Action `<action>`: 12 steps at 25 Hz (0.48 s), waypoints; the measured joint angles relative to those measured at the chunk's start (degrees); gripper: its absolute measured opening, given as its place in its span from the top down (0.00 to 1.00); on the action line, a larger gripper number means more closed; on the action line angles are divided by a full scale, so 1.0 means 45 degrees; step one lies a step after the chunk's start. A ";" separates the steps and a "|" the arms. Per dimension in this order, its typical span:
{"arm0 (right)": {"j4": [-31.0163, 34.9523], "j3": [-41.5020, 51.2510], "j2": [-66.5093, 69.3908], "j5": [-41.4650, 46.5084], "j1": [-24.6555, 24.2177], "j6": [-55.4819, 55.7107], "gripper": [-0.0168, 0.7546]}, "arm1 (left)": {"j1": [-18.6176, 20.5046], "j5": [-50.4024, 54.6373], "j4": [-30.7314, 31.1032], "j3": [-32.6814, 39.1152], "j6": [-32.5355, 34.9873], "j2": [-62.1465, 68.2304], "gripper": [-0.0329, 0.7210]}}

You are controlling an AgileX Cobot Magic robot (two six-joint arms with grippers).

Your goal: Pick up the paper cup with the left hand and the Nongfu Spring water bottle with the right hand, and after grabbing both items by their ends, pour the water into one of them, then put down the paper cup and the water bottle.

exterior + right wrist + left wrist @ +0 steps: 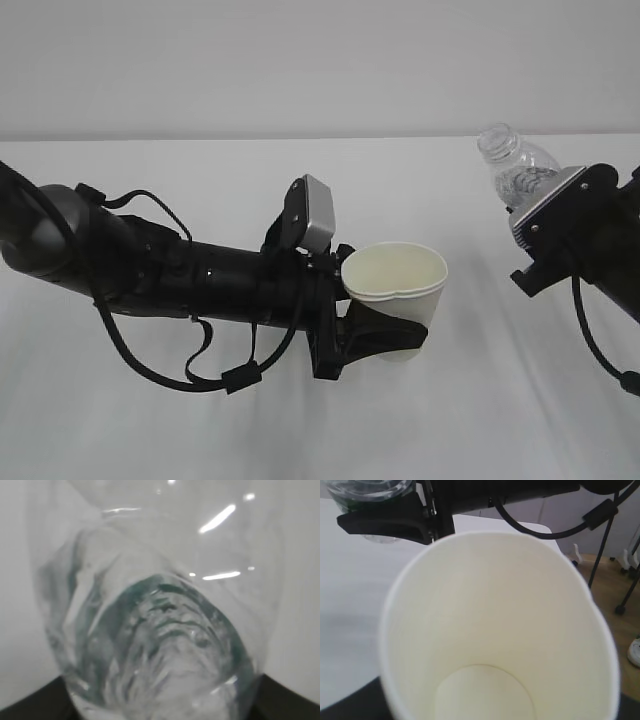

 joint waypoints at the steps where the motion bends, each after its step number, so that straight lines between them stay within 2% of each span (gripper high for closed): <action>1: 0.0000 0.0000 -0.0134 0.0062 0.0000 -0.0100 0.44 | 0.0000 0.0000 0.0058 -0.0068 -0.0052 0.0000 0.37; 12: -0.0615 0.0019 -0.0428 0.0898 0.0008 -0.1239 0.44 | 0.0000 0.0000 0.0303 -0.0278 -0.0181 0.0000 0.37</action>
